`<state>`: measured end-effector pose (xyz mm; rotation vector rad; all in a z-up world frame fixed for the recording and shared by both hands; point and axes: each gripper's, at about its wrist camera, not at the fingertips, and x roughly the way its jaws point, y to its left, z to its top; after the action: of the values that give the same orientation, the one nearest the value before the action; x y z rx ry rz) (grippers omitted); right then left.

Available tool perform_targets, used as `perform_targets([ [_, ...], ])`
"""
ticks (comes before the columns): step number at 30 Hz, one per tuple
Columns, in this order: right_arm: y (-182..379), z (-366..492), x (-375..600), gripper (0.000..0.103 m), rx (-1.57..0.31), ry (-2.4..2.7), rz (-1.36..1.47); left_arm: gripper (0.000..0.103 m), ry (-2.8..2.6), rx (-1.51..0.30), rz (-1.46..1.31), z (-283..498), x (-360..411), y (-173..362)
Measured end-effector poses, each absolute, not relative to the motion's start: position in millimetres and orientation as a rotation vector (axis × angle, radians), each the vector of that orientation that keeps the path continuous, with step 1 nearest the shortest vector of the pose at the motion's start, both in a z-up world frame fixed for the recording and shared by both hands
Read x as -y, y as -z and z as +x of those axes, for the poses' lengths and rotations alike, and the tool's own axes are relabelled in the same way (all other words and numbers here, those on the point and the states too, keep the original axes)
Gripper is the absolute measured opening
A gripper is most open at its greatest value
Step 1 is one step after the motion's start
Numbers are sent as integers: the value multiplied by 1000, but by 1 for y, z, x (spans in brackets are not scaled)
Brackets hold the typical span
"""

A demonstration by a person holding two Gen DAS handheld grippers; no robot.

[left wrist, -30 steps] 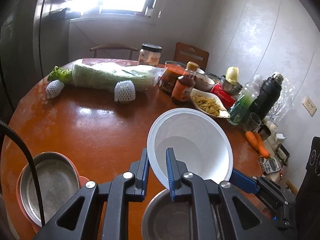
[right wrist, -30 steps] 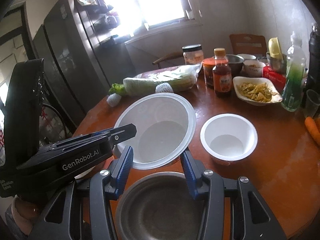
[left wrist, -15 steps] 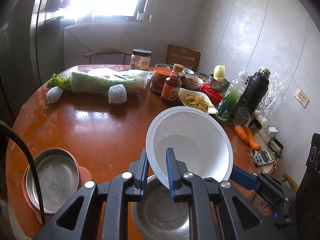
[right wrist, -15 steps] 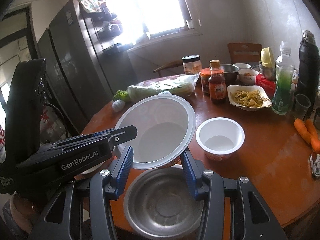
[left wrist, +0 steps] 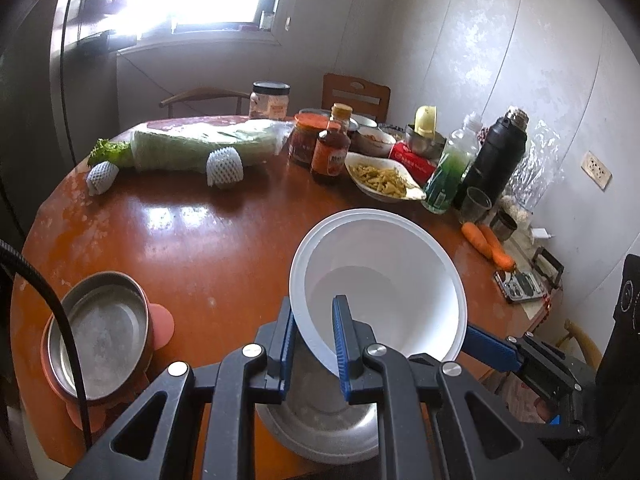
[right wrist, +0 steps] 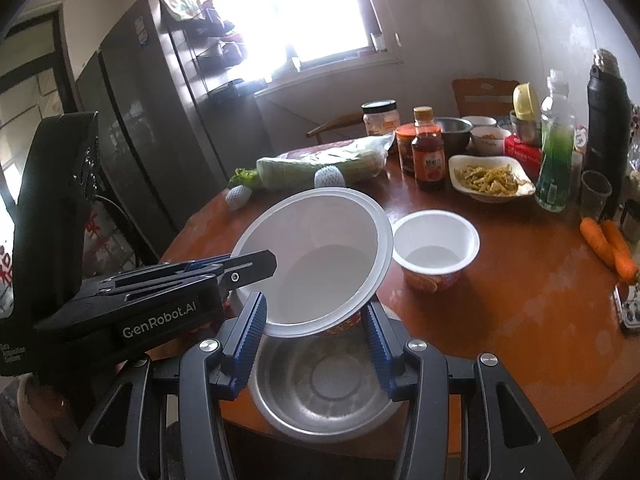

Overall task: Organize plates and bowls
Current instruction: 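Lift the white bowl with the left tool and lower it into the steel bowl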

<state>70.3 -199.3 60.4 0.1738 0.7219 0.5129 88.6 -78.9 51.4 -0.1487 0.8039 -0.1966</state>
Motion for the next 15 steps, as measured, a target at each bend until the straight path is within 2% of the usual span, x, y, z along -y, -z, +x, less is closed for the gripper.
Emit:
perform_targets([
  [15,-25,64,197,51,-819,-533,172,18,198,-916,-109,85,82,-8],
])
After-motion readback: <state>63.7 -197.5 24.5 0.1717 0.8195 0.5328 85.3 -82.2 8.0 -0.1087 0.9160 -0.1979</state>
